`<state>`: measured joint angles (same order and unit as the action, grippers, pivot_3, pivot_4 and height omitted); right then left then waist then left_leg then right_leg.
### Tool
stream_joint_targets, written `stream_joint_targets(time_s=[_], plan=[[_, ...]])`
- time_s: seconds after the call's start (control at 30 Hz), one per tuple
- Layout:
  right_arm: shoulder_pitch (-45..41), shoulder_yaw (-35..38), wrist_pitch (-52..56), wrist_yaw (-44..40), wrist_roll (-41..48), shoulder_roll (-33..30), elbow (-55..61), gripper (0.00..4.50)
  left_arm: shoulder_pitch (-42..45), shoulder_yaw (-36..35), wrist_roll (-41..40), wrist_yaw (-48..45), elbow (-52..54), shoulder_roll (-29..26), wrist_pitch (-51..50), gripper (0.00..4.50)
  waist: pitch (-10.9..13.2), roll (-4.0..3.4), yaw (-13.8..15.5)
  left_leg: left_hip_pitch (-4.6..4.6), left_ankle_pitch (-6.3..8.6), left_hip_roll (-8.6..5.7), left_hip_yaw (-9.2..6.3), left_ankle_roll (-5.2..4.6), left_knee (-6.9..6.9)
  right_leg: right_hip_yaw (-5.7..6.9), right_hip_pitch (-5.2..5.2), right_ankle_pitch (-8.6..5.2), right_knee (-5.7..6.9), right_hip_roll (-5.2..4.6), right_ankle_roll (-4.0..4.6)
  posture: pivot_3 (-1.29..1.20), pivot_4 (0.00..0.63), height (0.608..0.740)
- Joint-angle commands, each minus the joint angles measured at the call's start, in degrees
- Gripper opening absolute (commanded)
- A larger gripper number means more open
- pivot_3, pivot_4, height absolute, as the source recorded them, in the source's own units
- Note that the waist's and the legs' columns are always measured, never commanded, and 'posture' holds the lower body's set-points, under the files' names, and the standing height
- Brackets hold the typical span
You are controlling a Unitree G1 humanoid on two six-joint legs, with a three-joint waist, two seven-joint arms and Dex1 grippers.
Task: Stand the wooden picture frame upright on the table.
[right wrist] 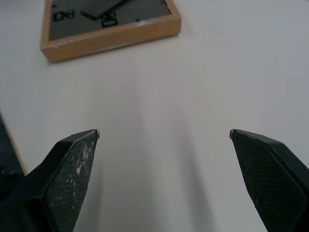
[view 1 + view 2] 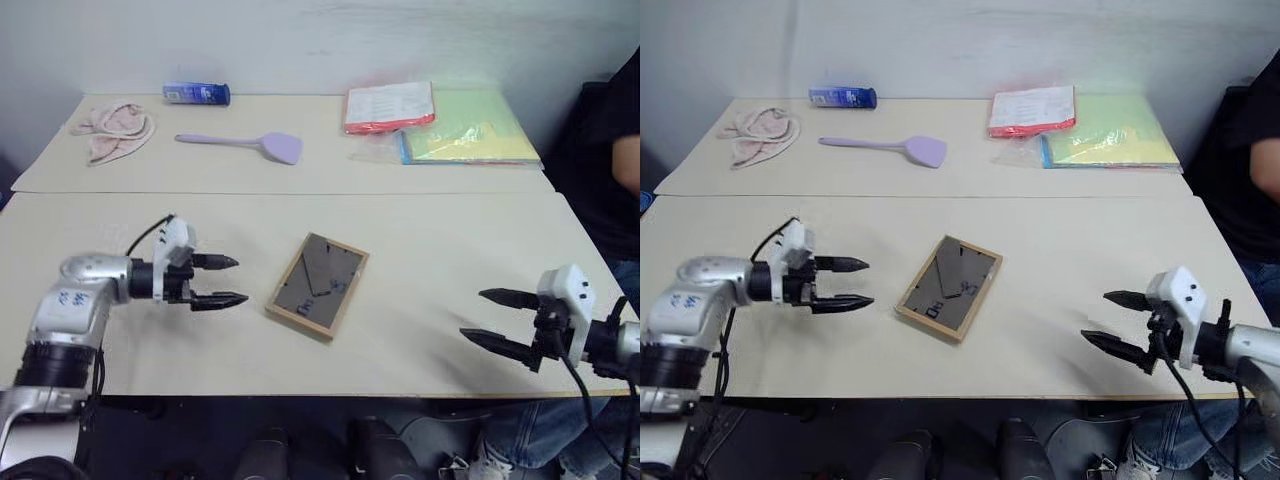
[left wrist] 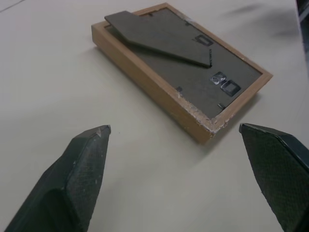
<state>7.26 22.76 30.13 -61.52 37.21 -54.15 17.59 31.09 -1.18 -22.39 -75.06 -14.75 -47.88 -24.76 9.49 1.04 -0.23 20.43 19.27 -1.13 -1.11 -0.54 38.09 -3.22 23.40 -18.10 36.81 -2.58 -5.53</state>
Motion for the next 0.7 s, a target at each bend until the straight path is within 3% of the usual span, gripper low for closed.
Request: stream_joint_targets(time_s=[0.03, 0.37, 0.47, 0.63, 0.7], plan=[[-0.37, 1.97, 0.01, -0.88, 0.74, -0.51, -0.02, 4.45, 2.56, 0.95, 1.26, -3.29, -2.48, -1.14, 2.24, 4.5, 0.0, 0.0, 0.06, 0.02, 0.01, 0.0, 0.0, -0.01, 0.0, 0.0, 0.02, 0.0, -0.01, -0.01, 0.0, 0.0, 0.15, 0.74], [-3.27, -2.47, -0.44, 4.56, -2.96, 1.84, 1.61, 4.45, 5.72, 2.3, 5.7, 1.91, -6.5, 3.09, 5.3, 4.5, 0.03, 0.06, 0.12, 0.25, 0.02, 0.0, 0.01, 0.0, 0.09, -0.03, 0.26, 0.01, 0.05, -0.05, -0.03, 0.0, 0.15, 0.74], [-9.73, -8.71, -0.54, 5.45, -5.74, 2.27, 0.24, 3.89, 8.28, 6.3, 11.72, 4.31, -10.78, 6.12, 13.22, 3.94, 0.03, 0.05, 0.05, 0.2, 0.02, -0.01, 0.02, 0.01, 0.1, -0.04, 0.25, 0.01, 0.08, -0.05, -0.03, 0.0, 0.15, 0.74], [-21.15, -19.93, -1.83, 6.23, -12.07, 5.55, -4.36, 2.26, 10.87, 11.06, 16.92, 5.66, -15.21, 11.74, 20.31, 2.48, 0.04, 0.07, 0.1, 0.3, -0.03, -0.04, 0.05, 0.09, 0.12, -0.04, 0.36, 0.01, 0.06, -0.03, -0.03, 0.0, 0.15, 0.74], [-24.62, -23.23, -3.35, 6.15, -14.62, 7.31, -6.71, 1.53, 11.04, 12.33, 17.7, 5.58, -15.25, 13.68, 21.54, 1.82, 0.03, 0.08, 0.13, 0.84, -0.22, -0.03, 0.05, 0.42, 0.33, -0.05, 0.85, 0.02, 0.22, -0.02, -0.04, 0.0, 0.15, 0.74]])
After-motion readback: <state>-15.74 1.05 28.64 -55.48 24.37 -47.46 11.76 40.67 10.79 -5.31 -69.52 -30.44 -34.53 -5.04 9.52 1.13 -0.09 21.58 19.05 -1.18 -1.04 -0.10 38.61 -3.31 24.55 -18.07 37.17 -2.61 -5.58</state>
